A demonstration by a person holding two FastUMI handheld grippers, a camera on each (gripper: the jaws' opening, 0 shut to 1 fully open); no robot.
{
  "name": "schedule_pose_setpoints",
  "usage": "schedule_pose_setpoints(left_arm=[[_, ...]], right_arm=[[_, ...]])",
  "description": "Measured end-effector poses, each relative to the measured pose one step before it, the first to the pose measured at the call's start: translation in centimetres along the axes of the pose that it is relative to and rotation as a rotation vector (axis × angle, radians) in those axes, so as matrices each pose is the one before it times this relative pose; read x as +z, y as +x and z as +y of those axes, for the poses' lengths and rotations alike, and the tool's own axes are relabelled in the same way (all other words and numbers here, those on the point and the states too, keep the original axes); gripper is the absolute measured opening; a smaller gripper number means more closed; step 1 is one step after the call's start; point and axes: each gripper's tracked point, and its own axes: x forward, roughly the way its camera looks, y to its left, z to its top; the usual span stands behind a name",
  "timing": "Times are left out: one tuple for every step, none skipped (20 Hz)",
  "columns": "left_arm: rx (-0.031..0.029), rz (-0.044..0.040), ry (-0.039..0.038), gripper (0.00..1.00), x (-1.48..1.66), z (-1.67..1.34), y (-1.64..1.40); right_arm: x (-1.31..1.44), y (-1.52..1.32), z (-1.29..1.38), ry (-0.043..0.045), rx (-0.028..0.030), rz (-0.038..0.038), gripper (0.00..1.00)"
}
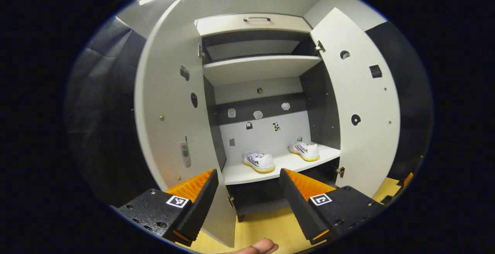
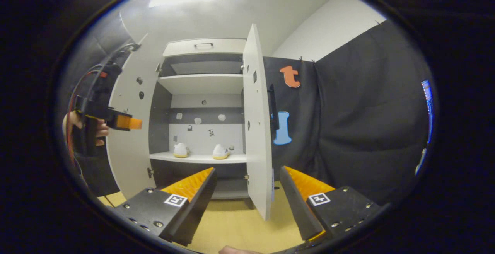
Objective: Grab one shoe with the right hand and put it into the shoe cabinet, grab the other shoe with the left hand and put it into the shoe cabinet; then close the right door with the right hand and the left door with the left hand.
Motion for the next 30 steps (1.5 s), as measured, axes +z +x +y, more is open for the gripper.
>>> schedule_pose_setpoints(left_arm=[[0.00077, -0.01251, -0.02682, 0.98, -0.271, 0.106, -1.286], [-0.00944, -0.00940, -0.01973, 0.98, -0.392, -0.057, -0.970], [0.00233, -0.00800, -0.01474, 0.98, -0.446, 0.227, -0.807], [0.00041, -0.00943, -0.00733, 0.98, -0.468, 0.181, -0.838], [-0.00129, 0.00463, -0.00583, 1.00, -0.811, 0.144, -0.697], [-0.00613, 0.00675, -0.00896, 0.98, -0.983, -0.041, -0.848], [-0.00365, 0.00719, -0.01496, 0.98, -1.011, 0.056, -0.468], [0.00482, 0.01245, -0.02115, 1.00, -1.074, 0.332, -0.537], [-0.00286, 0.00837, -0.01292, 0.98, -0.910, 0.194, -0.335], [-0.00094, 0.00900, -0.00996, 0.98, -1.042, 0.189, -0.554], [0.00098, 0.00358, -0.00799, 1.00, -0.716, 0.248, -0.213], [-0.00897, -0.00115, -0.00020, 0.98, -0.626, 0.033, -0.223], [-0.01475, 0.00449, 0.00166, 0.98, -0.503, -0.167, -0.194], [-0.00738, -0.00010, -0.00445, 0.98, -0.420, -0.041, -0.273], [-0.00982, -0.00809, -0.00198, 0.97, 0.084, -0.075, 0.180], [-0.01562, -0.01807, -0.00336, 0.98, 0.303, -0.196, 0.096], [-0.00868, -0.01235, -0.00128, 0.96, 0.068, -0.014, -0.191], [-0.00466, -0.00936, 0.00350, 0.97, 0.033, 0.045, -0.137], [-0.00756, 0.00012, 0.00170, 0.96, -0.127, -0.069, -0.109], [-0.00471, -0.00392, -0.00038, 0.97, 0.023, -0.011, -0.084], [-0.00304, -0.00514, -0.00062, 0.97, 0.105, 0.048, -0.227], [0.00434, 0.00125, -0.00042, 0.97, -0.113, 0.232, -0.013], [0.00504, 0.00248, -0.00101, 0.96, -0.108, 0.192, 0.036], [0.00391, 0.00108, -0.00113, 0.97, -0.053, 0.123, -0.181], [0.00200, -0.00132, 0.00110, 0.97, -0.001, 0.186, -0.103], [-0.00352, -0.00862, -0.00089, 0.97, 0.109, 0.046, -0.163], [-0.00794, -0.00731, -0.00220, 0.97, 0.144, -0.085, 0.019], [-0.00652, -0.00724, -0.00470, 0.96, 0.008, -0.065, 0.024], [-0.00384, -0.00087, -0.00013, 0.97, 0.010, 0.025, 0.046], [-0.00008, 0.00002, 0.00133, 0.97, -0.188, 0.157, 0.014]], right_arm=[[0.164, -0.012, -0.076, 0.00524, -0.00176, -0.00194, 0.98], [0.127, -0.025, 0.100, 0.00311, 0.00323, 0.00102, 0.98], [-0.081, 0.032, 0.162, -0.00092, 0.00568, 0.00082, 0.97], [0.079, 0.032, 0.099, -0.00660, 0.00356, 0.00270, 0.97], [0.083, 0.011, -0.152, -0.01207, 0.00122, 0.00102, 0.97], [0.292, -0.072, -0.101, -0.01612, 0.00188, -0.00196, 0.97], [0.250, 0.095, -0.045, -0.02018, 0.00250, -0.00573, 0.97], [0.330, 0.327, -0.039, -0.01786, 0.00210, -0.01045, 0.98], [0.252, 0.372, -0.313, -0.01488, -0.00039, -0.00965, 0.98], [0.228, 0.318, -0.376, -0.01588, 0.00524, -0.00538, 0.98], [-0.218, 0.416, -0.307, -0.01413, 0.00470, 0.00483, 0.98], [-0.150, 0.582, -0.606, -0.01002, -0.00116, 0.01090, 0.98], [0.019, 0.718, -0.801, -0.00710, -0.00561, 0.00472, 0.98], [0.009, 0.750, -0.915, -0.00834, -0.00993, 0.00289, 0.98], [0.135, 0.800, -0.874, -0.00776, -0.00659, 0.00038, 0.98], [0.108, 0.684, -0.906, -0.00552, -0.00815, 0.00263, 0.98], [-0.074, 0.654, -1.033, -0.00417, -0.00638, 0.00603, 0.98], [0.011, 0.714, -0.895, -0.00134, -0.00093, 0.00823, 0.98], [-0.170, 0.765, -0.818, 0.00052, -0.00097, 0.01463, 0.98], [-0.061, 0.779, -0.844, 0.00382, 0.00541, 0.00912, 0.98], [0.062, 0.887, -0.646, 0.00655, 0.00440, 0.01116, 0.98], [-0.021, 0.882, -0.882, 0.00527, -0.00121, 0.00386, 0.98], [0.040, 1.145, -1.019, 0.00313, -0.00996, 0.00150, 0.98], [-0.108, 1.146, -1.007, -0.00621, -0.01018, 0.00192, 0.98], [-0.364, 1.047, -0.968, -0.01475, -0.01355, 0.00821, 0.98], [-0.248, 1.131, -0.700, -0.01328, -0.00211, 0.00534, 0.98], [-0.193, 1.090, -0.438, -0.01008, -0.00509, 0.01244, 0.98], [-0.333, 1.134, -0.579, -0.00866, -0.00787, 0.01445, 0.98], [-0.334, 1.004, -0.319, -0.00177, 0.00245, 0.01681, 0.98], [-0.298, 0.912, -0.084, 0.00911, 0.00309, 0.01979, 0.98]])
